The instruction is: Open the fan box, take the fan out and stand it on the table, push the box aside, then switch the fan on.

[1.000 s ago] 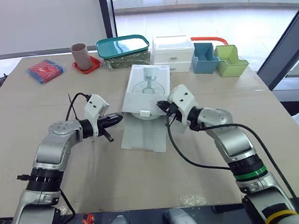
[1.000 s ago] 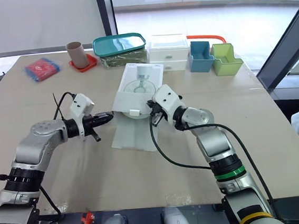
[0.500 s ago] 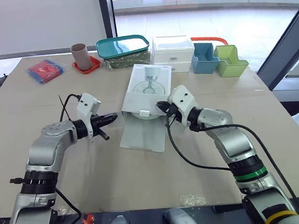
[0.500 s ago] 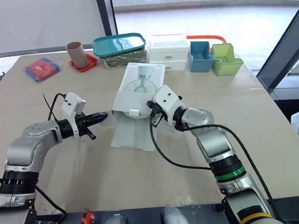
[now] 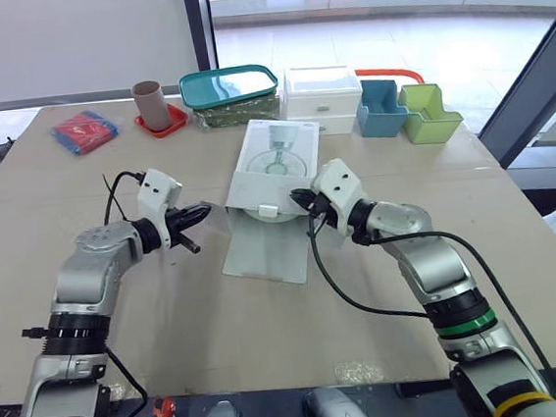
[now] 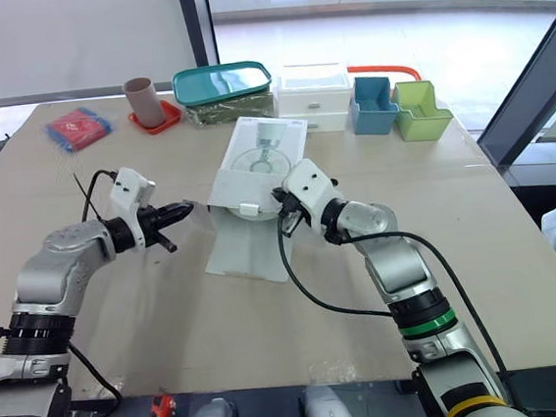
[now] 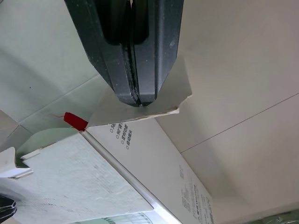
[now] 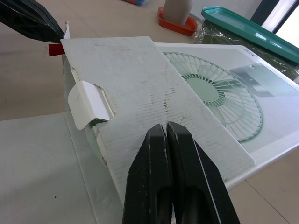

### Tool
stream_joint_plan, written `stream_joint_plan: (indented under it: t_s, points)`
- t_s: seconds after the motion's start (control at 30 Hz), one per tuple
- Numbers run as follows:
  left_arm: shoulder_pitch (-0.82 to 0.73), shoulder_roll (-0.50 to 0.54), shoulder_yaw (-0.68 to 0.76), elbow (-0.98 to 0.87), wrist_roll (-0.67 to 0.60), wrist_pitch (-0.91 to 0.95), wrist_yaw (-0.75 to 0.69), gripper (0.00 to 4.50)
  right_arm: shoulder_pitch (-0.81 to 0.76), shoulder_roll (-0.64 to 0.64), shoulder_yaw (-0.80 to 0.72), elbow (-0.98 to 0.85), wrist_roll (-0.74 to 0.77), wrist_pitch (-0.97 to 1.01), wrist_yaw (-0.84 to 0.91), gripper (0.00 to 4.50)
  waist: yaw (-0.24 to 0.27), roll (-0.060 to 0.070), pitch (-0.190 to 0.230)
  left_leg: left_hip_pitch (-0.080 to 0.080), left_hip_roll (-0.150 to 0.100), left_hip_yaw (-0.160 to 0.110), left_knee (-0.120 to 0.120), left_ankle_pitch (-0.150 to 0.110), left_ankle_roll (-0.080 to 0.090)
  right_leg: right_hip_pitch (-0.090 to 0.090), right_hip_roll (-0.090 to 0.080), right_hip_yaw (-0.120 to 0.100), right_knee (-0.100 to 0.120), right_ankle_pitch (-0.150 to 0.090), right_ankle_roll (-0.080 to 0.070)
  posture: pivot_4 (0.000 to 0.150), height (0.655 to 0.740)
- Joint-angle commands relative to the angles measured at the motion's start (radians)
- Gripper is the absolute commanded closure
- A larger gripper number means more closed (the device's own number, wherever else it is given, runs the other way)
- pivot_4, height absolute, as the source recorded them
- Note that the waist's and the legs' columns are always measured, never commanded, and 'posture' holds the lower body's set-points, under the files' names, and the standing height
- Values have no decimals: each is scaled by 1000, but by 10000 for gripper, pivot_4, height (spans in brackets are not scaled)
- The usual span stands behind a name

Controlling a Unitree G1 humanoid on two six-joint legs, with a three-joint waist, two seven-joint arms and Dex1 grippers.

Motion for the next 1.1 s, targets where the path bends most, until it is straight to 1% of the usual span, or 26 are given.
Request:
stream_joint_plan:
  t_s: [0.03, 0.23, 0.37, 0.53, 0.73, 1.1]
  points:
    - [-43, -18, 10, 13, 14, -36, 22, 45000, 14, 1, 14, -11, -3, 11, 9, 44091, 0, 0, 0, 0, 0, 0, 0, 0, 0, 0, 0, 0, 0, 0, 0, 1500, 7400]
    - [-52, -81, 8, 46, 34, -56, 80, 45000, 17, 1, 12, -15, -3, 14, 4, 44091, 0, 0, 0, 0, 0, 0, 0, 0, 0, 0, 0, 0, 0, 0, 0, 1500, 7400]
    - [-26, -107, -5, 24, 35, -54, 84, 45000, 21, 0, 10, -20, -2, 17, 2, 44091, 0, 0, 0, 0, 0, 0, 0, 0, 0, 0, 0, 0, 0, 0, 0, 1500, 7400]
    - [-31, -141, -4, 41, 28, -49, 94, 45000, 19, 0, 9, -20, -2, 19, 2, 44091, 1, 0, 0, 0, 0, 0, 0, 0, 0, 0, 0, 0, 0, 0, 0, 1500, 7400]
    - [-25, -156, -8, 34, 30, -43, 95, 45000, 14, 4, 10, -17, -2, 18, 0, 44091, 1, 0, 0, 0, 0, 0, 0, 0, 0, 0, -1, 0, 0, 0, 0, 1500, 7400]
    - [-26, -151, -7, 41, 34, -51, 93, 45000, 19, 0, 11, -23, -3, 18, 0, 44091, 1, 0, 0, 0, 0, 0, 0, 0, 0, 0, -1, 0, 0, 0, 0, 1500, 7400]
